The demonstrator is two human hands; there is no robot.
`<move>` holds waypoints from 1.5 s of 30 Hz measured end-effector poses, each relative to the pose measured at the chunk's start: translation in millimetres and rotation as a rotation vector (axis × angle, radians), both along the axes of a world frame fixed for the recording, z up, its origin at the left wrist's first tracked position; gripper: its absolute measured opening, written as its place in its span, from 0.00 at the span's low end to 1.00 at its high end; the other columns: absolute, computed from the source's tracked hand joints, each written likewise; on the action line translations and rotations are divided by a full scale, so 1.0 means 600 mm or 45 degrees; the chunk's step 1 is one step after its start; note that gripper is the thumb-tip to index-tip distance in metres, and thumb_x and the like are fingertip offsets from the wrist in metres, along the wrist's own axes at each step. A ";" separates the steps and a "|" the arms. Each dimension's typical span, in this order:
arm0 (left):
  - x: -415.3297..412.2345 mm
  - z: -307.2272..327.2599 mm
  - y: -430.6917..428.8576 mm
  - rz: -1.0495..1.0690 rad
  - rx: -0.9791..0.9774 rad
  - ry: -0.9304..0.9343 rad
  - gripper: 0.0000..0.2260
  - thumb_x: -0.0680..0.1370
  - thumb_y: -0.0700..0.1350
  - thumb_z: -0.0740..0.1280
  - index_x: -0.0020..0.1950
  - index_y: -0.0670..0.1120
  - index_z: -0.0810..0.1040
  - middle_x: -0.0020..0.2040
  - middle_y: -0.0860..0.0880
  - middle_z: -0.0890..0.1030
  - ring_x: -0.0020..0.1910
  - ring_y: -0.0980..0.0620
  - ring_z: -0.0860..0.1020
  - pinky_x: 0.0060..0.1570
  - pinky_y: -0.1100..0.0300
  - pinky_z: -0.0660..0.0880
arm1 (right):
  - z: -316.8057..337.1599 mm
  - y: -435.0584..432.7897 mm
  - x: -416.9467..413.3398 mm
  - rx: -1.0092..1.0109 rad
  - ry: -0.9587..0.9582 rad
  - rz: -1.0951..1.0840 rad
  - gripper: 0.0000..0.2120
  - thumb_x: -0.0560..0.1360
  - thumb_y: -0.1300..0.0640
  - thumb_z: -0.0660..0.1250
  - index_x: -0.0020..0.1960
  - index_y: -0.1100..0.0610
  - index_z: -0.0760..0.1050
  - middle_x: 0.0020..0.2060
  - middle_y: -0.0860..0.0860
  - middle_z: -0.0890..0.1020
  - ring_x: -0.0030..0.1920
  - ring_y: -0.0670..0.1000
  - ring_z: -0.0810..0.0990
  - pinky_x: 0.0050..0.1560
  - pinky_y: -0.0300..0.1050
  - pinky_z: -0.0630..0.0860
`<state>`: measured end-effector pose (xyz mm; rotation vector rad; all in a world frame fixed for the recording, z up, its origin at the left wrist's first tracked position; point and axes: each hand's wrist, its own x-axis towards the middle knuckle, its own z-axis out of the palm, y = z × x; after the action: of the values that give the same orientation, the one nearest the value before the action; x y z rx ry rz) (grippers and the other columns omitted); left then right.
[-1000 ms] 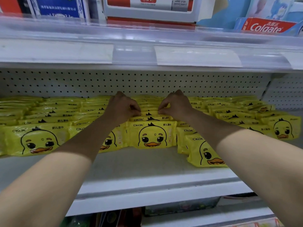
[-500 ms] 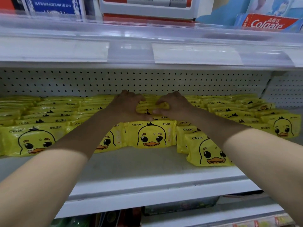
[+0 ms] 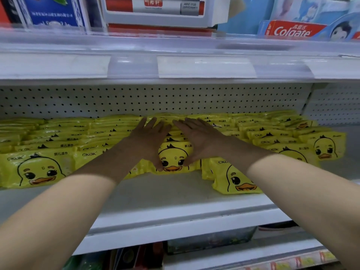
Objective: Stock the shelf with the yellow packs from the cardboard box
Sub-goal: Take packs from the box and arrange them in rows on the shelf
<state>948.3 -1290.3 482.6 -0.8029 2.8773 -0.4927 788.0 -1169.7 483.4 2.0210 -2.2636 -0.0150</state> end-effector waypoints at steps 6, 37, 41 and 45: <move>-0.029 0.026 0.069 0.021 0.182 0.086 0.66 0.57 0.76 0.70 0.79 0.46 0.38 0.80 0.46 0.43 0.79 0.46 0.40 0.76 0.45 0.39 | 0.075 0.088 -0.065 -0.013 -0.288 -0.182 0.56 0.64 0.31 0.74 0.80 0.44 0.46 0.80 0.46 0.50 0.79 0.50 0.48 0.77 0.48 0.48; -0.189 -0.023 0.232 0.279 0.094 0.205 0.68 0.55 0.69 0.76 0.79 0.45 0.37 0.80 0.42 0.50 0.79 0.44 0.41 0.75 0.41 0.41 | -0.025 0.196 -0.201 -0.007 0.132 -0.077 0.68 0.58 0.26 0.73 0.80 0.58 0.40 0.80 0.54 0.52 0.80 0.56 0.45 0.78 0.59 0.42; -0.212 -0.027 0.188 0.260 0.024 0.228 0.69 0.53 0.70 0.76 0.79 0.47 0.37 0.80 0.42 0.51 0.79 0.44 0.42 0.75 0.40 0.40 | -0.023 0.162 -0.214 -0.049 0.184 -0.126 0.68 0.58 0.26 0.73 0.80 0.58 0.40 0.80 0.55 0.51 0.80 0.55 0.45 0.77 0.59 0.40; -0.220 -0.029 0.145 0.238 -0.032 0.215 0.69 0.53 0.73 0.74 0.79 0.50 0.36 0.80 0.44 0.50 0.79 0.44 0.41 0.74 0.39 0.40 | -0.022 0.129 -0.217 -0.045 0.200 -0.148 0.69 0.57 0.26 0.73 0.80 0.57 0.40 0.80 0.55 0.51 0.79 0.56 0.46 0.77 0.59 0.40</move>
<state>816.1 -1203.5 464.9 -1.1567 2.9099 -0.4597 657.7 -1092.2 470.2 1.8003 -2.2628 -0.1366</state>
